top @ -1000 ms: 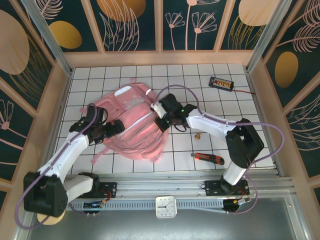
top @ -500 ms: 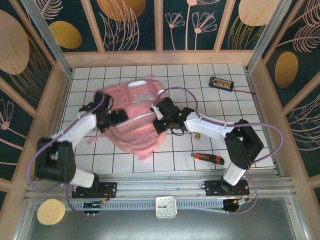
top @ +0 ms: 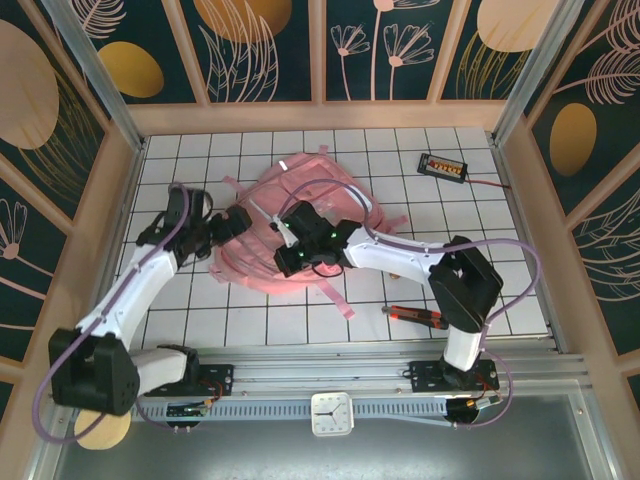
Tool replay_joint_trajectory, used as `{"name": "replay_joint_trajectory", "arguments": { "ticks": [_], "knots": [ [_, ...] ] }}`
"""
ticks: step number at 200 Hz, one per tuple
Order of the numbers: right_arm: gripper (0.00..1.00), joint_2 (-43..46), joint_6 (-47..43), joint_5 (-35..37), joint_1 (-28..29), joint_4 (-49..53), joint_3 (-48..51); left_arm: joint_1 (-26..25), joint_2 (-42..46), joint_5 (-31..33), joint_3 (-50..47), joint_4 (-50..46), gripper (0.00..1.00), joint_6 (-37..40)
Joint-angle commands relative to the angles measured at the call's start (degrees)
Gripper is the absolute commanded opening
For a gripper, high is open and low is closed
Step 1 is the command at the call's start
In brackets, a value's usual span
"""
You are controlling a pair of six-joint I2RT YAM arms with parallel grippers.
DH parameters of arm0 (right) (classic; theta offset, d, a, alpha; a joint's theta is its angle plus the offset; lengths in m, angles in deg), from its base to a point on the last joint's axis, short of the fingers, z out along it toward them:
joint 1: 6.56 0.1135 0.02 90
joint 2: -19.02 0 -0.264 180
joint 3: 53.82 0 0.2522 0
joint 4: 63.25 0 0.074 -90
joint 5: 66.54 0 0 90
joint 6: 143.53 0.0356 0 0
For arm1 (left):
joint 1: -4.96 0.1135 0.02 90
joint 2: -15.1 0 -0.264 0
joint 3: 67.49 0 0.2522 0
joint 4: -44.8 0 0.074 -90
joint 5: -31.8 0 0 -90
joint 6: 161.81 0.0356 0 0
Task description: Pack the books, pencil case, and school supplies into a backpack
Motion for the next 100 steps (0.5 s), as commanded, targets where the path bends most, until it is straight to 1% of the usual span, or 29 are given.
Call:
{"name": "replay_joint_trajectory", "arguments": {
  "ticks": [1,21,47,66,80,85,88,92,94,96,100],
  "knots": [
    [0.00,-1.5,-0.5,-1.7,-1.1,0.2,-3.2,-0.1,2.3,-7.9,-9.4,6.1,0.99,-10.1],
    [0.00,-2.0,-0.7,-1.9,-1.5,2.0,-3.6,-0.2,1.6,-8.9,-13.4,10.7,0.99,-11.5],
    [0.00,-1.9,-0.9,-2.2,-2.1,3.6,-2.9,-0.2,-4.5,-9.8,-15.1,17.9,0.99,-12.2],
    [0.00,-1.9,-0.9,-2.2,-2.4,3.9,-2.7,-0.2,-8.7,-10.0,-14.2,20.8,0.87,-12.3],
    [0.00,-2.4,-1.0,-2.1,-2.5,4.3,-3.3,-0.2,-9.6,-9.4,-13.9,22.5,0.66,-12.6],
    [0.00,-2.7,-1.2,-2.0,-2.6,4.5,-3.6,-0.2,-9.9,-9.3,-13.8,22.7,0.57,-12.7],
    [0.00,-2.8,-1.2,-2.0,-2.6,4.7,-3.9,-0.2,-10.0,-9.3,-13.8,22.9,0.46,-12.6],
    [0.00,-3.0,-1.4,-1.9,-2.6,4.9,-4.2,-0.2,-10.2,-9.3,-13.7,23.2,0.28,-12.5],
    [0.00,-3.1,-1.4,-1.9,-2.6,5.1,-4.3,-0.2,-10.3,-9.3,-13.7,23.3,0.20,-12.5],
    [0.00,-3.2,-1.5,-1.8,-2.6,5.2,-4.5,-0.2,-10.4,-9.3,-13.6,23.2,0.16,-12.4],
    [0.00,-3.4,-1.6,-1.7,-2.7,5.6,-4.7,-0.2,-10.4,-9.0,-13.6,23.2,0.10,-12.5]
  ]
}}
